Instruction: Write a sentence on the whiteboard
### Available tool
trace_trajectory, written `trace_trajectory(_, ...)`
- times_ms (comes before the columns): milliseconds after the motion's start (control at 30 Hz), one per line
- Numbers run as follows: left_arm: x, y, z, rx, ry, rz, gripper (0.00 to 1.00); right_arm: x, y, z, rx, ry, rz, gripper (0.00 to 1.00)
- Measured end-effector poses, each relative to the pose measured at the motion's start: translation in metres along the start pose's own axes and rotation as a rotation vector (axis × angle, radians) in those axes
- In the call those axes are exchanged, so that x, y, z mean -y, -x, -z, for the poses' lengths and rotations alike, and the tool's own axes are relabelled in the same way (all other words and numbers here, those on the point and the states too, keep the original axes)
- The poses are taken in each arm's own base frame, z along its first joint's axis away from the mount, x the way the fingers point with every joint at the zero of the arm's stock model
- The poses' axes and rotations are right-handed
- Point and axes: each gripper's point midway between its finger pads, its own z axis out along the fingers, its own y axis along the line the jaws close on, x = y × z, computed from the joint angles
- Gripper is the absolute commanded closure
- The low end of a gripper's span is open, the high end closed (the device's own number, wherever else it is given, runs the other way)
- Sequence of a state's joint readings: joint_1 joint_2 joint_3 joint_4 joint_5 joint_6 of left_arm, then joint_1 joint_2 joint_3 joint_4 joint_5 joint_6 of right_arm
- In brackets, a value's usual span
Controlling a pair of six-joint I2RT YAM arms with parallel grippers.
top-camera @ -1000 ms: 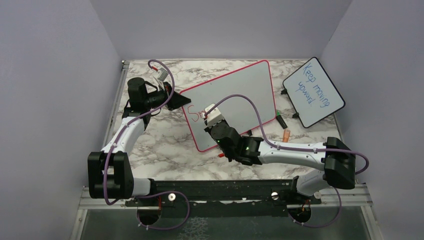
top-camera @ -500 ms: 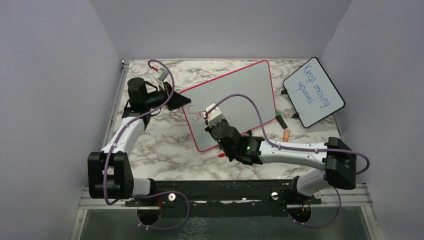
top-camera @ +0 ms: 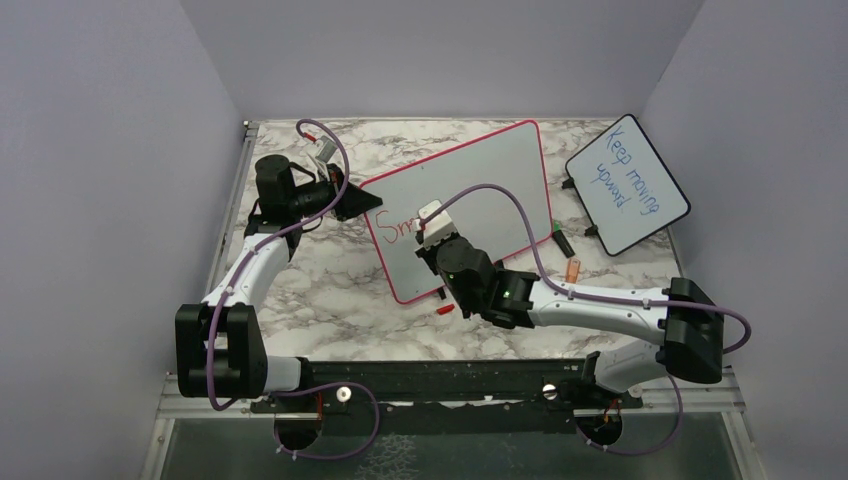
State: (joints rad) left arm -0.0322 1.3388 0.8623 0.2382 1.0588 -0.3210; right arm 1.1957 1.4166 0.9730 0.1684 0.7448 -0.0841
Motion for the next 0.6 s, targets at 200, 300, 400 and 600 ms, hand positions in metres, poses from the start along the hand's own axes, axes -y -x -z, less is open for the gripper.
trace_trajectory(200, 0.0, 0.0, 0.0, 0.0, 0.0, 0.0, 1.0, 0.004, 0.005, -0.003, 0.018, -0.006, 0.0, 0.99)
trace_trajectory(300, 0.0, 0.0, 0.0, 0.0, 0.0, 0.0, 1.0, 0.005, 0.007, -0.005, 0.026, -0.006, -0.008, 0.99)
trace_trajectory(400, 0.0, 0.0, 0.0, 0.0, 0.0, 0.0, 1.0, 0.006, 0.009, -0.007, 0.033, -0.005, -0.016, 0.99)
trace_trajectory(600, 0.0, 0.0, 0.0, 0.0, 0.0, 0.0, 1.0, 0.004, 0.005, -0.013, 0.028, -0.001, -0.015, 0.99)
